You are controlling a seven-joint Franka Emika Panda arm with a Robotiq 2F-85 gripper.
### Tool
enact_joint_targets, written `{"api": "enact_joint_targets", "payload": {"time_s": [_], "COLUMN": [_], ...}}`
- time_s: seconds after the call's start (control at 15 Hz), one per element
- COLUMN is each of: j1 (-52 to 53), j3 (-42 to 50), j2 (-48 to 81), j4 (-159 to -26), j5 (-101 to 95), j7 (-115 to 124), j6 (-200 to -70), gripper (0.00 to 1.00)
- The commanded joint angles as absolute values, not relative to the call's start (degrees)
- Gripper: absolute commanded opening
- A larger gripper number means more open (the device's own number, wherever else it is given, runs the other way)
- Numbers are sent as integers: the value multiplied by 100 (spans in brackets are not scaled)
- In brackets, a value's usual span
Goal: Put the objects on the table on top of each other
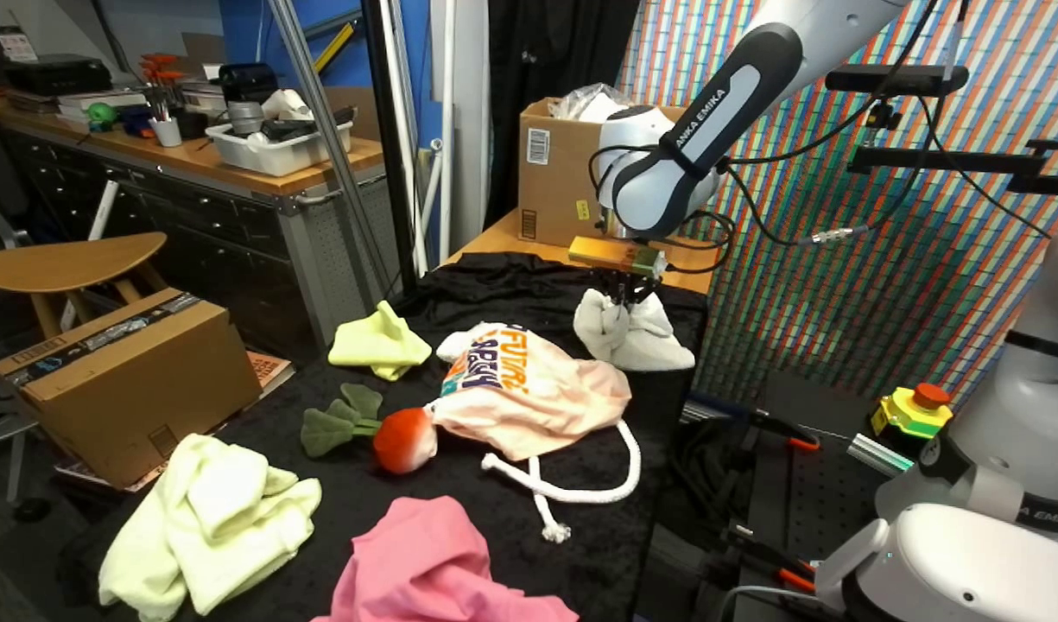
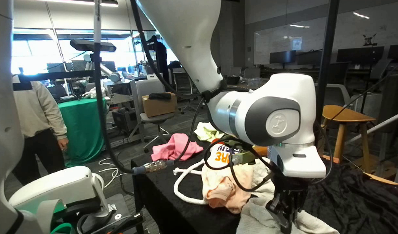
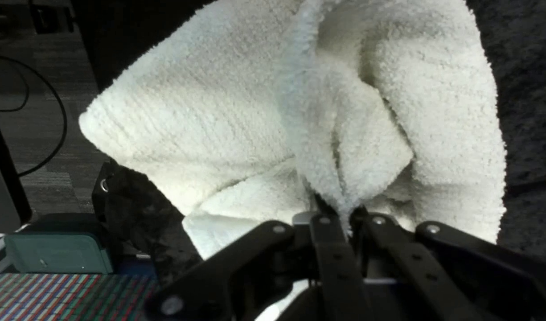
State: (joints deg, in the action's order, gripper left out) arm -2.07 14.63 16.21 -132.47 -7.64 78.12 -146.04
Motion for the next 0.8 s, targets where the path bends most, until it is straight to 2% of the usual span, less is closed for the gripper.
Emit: {"api": "enact_joint_targets", "payload": {"time_s": [0.0, 0.73], "j1": [-51, -214], "j3": [1568, 1062], "j2": [1188, 19], "j4": [-13159, -12548], "j5": [-1273, -2400], "j7": [7935, 7757], "j6": [-14285, -13422], "gripper": [5, 4]}}
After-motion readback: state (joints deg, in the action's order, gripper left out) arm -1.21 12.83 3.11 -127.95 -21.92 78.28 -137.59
